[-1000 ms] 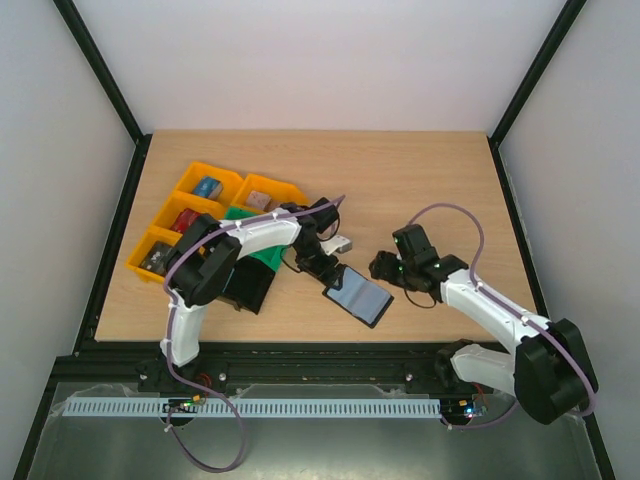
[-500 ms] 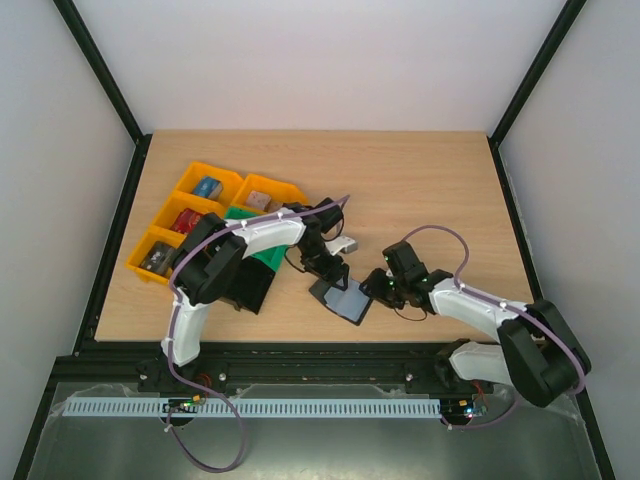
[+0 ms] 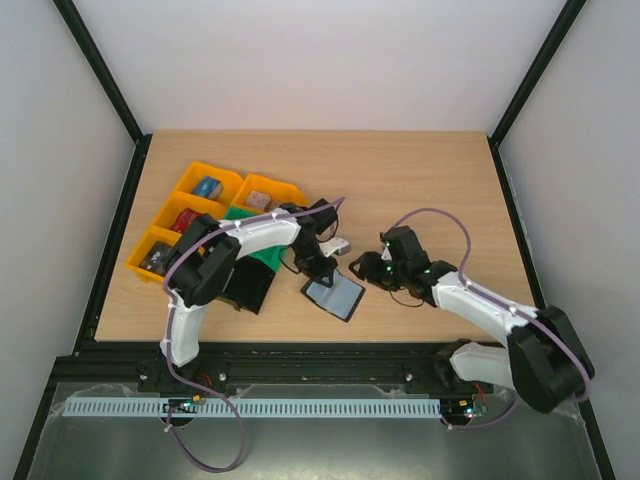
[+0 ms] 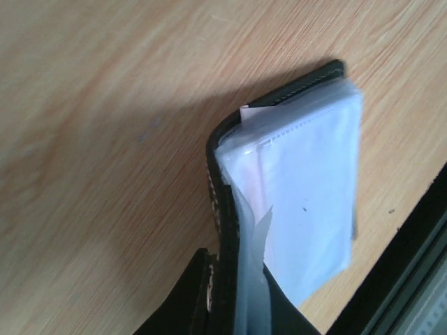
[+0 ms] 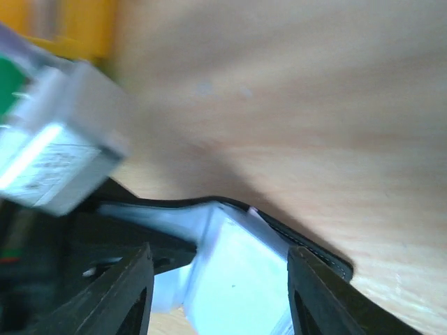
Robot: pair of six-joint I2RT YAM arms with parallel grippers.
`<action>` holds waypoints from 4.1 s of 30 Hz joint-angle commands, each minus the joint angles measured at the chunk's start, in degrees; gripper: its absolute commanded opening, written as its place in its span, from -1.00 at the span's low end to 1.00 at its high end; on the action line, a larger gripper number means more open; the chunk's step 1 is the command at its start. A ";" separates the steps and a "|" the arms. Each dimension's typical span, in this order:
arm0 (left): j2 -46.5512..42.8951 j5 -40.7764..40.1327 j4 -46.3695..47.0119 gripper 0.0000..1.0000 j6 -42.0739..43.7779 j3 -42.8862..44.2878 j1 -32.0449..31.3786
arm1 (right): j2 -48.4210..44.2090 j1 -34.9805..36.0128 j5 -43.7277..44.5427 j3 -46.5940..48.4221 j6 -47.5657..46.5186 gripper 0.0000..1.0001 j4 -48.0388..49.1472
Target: Take the credit cards out of the card holder
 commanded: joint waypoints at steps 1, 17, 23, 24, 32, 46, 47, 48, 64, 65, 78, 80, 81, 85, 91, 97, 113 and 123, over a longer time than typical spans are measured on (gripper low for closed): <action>-8.29 -1.81 -5.68 -0.96 3.84 3.67 4.91 | -8.60 -2.38 -1.82 5.40 -8.10 0.11 -0.77; -35.42 1.45 -20.48 -0.96 18.40 30.72 10.19 | -7.79 -2.93 -30.23 20.30 -13.19 0.97 26.94; -38.15 3.68 -19.86 -0.96 18.64 32.83 9.20 | -6.89 -0.42 -32.40 23.77 -16.05 0.99 27.36; -38.17 3.48 -19.82 -0.96 18.79 32.99 9.25 | -7.45 -0.01 -32.09 23.78 -16.80 0.99 27.25; -37.99 1.11 -20.29 -0.96 20.68 34.05 9.27 | -11.48 0.29 -27.86 25.61 -29.18 0.98 15.79; -37.90 3.18 -20.91 -0.96 20.62 34.97 9.25 | -15.92 0.29 -17.14 25.45 -33.09 0.89 12.15; -37.82 3.28 -20.83 -0.96 20.55 34.96 9.27 | -15.45 0.29 -17.42 25.56 -32.52 0.85 12.50; -37.77 3.49 -20.82 -0.96 20.53 35.01 9.25 | -14.85 0.29 -17.64 25.69 -31.98 0.81 12.58; -37.71 7.79 -21.48 -0.96 21.01 33.43 8.93 | -10.73 1.21 -19.90 27.46 -27.40 0.53 18.49; -37.68 7.91 -21.44 -0.96 20.97 33.22 8.82 | -10.39 1.44 -20.31 27.60 -27.15 0.53 19.02; -38.12 7.92 -20.19 -0.96 20.67 29.74 8.47 | -6.64 5.26 -25.36 29.11 -24.18 0.28 24.05; -38.17 6.84 -19.43 -0.96 20.26 28.85 8.50 | -6.44 5.63 -26.27 29.18 -23.45 0.02 24.41; -38.17 5.95 -18.90 -0.96 19.91 28.33 8.56 | -6.36 5.65 -26.79 29.28 -23.14 -0.12 24.41; -38.15 2.52 -16.54 -0.96 17.76 26.51 9.40 | -6.59 5.65 -25.18 29.13 -23.07 -0.90 22.74; -39.02 1.97 -16.14 -0.57 18.09 24.56 12.23 | -9.11 5.65 -18.18 28.31 -25.50 -0.97 17.06; -39.84 5.50 -21.04 0.79 25.11 20.06 12.84 | -9.16 5.65 -17.17 29.34 -25.30 -0.97 14.48; -38.71 2.80 -10.23 0.46 17.48 14.65 10.46 | -8.77 5.66 -20.46 29.89 -22.14 -0.97 17.29; -38.53 3.22 -9.86 -0.65 16.71 13.92 10.23 | -8.94 5.65 -21.31 29.95 -23.24 -0.97 16.82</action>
